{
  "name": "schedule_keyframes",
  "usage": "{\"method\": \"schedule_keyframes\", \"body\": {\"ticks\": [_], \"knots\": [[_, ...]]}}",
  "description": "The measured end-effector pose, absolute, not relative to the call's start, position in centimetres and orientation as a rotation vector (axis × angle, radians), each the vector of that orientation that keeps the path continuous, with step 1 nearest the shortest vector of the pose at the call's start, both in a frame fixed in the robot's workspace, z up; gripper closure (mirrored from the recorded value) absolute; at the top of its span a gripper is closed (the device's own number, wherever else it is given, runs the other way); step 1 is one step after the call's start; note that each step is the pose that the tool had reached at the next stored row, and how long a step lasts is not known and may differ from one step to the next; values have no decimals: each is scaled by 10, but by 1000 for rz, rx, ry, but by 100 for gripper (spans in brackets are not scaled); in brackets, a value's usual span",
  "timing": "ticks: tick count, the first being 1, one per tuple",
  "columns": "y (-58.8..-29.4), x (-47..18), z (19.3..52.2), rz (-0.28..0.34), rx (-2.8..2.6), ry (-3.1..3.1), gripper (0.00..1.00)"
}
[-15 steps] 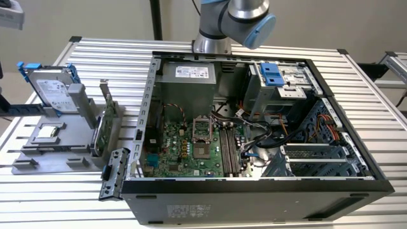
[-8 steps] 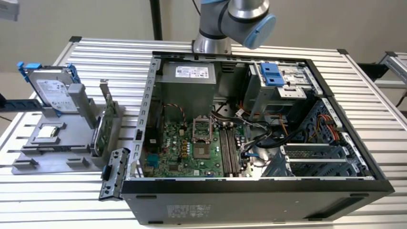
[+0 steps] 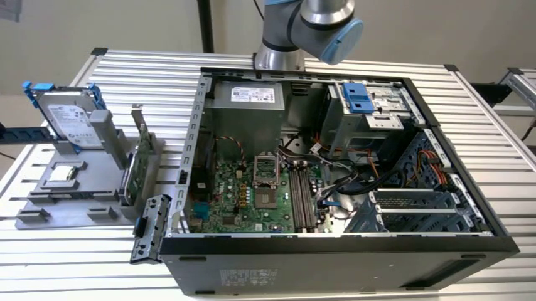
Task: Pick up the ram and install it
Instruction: 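Insert the ram into the slot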
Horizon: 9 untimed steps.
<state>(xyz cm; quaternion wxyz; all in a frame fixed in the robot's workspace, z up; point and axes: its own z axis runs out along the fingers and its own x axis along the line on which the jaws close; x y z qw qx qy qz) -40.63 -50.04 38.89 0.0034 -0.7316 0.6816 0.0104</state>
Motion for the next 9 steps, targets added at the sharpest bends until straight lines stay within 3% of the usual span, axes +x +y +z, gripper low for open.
{"method": "schedule_keyframes", "body": {"ticks": [9], "knots": [[-500,-397,389,33,-2294,2137,100]]}}
